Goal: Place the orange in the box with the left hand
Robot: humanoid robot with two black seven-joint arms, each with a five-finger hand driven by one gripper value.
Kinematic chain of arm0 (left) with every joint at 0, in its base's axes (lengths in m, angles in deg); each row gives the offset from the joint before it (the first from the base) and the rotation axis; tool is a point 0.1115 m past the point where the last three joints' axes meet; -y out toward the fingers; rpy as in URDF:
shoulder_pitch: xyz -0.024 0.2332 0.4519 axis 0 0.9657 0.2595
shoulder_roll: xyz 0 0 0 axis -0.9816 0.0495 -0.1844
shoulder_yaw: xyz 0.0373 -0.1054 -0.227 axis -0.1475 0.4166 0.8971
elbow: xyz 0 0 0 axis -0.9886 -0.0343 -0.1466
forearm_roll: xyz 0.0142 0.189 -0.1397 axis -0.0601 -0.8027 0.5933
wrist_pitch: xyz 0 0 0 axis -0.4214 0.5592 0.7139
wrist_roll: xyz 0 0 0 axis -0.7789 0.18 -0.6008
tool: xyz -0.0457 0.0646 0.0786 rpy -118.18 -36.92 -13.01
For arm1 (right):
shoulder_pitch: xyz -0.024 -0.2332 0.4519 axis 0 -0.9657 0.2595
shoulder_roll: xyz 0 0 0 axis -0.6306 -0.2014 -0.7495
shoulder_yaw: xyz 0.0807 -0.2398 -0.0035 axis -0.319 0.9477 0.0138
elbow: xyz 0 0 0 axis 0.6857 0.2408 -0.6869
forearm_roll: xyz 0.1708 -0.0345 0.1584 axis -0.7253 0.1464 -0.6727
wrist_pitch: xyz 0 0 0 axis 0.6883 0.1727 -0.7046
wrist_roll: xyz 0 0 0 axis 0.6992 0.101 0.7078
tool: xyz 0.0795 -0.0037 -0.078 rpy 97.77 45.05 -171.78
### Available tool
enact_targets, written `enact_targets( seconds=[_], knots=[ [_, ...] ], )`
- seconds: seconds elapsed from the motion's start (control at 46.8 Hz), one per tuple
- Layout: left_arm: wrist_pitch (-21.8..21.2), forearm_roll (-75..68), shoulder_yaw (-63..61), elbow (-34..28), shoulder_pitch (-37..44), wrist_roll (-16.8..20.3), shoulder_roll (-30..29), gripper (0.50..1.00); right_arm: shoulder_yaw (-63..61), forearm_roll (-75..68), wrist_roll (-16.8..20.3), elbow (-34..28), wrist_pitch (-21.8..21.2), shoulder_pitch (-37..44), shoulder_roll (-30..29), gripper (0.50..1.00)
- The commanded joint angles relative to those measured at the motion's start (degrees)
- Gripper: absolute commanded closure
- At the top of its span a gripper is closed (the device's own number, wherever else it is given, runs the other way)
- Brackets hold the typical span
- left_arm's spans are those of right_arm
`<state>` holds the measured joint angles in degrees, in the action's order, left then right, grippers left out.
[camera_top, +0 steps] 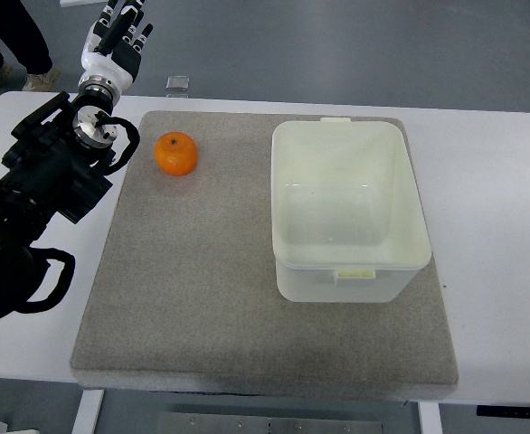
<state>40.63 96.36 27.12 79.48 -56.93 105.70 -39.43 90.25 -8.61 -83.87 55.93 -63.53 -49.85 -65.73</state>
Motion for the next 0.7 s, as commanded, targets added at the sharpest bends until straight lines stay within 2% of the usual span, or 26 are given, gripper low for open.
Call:
enact_targets(
  seconds=[0.0,0.15,0.278,0.449,0.684],
  knots=[
    [-0.09,0.08,-0.06,0.00,-0.09,-0.01,0.00,0.512,0.00,0.00,0.00,0.00,0.00,0.00,0.00,0.556],
    [-2.11,-0.36,-0.15,0.08,-1.06,-0.01,0.00,0.512,0.00,0.00,0.00,0.00,0.00,0.00,0.00,0.556],
    [-1.94,-0.71,-0.68,0.69,-1.15,-0.27,0.00,0.512,0.00,0.00,0.00,0.00,0.00,0.00,0.00,0.556],
    [-2.20,-1.50,-8.31,6.93,-1.15,-1.06,-3.42,0.512,0.00,0.00,0.00,0.00,0.00,0.00,0.00,0.556],
    [-1.50,-5.36,-20.80,15.63,-2.55,-1.06,-11.33,0.512,0.00,0.00,0.00,0.00,0.00,0.00,0.00,0.556]
  ],
)
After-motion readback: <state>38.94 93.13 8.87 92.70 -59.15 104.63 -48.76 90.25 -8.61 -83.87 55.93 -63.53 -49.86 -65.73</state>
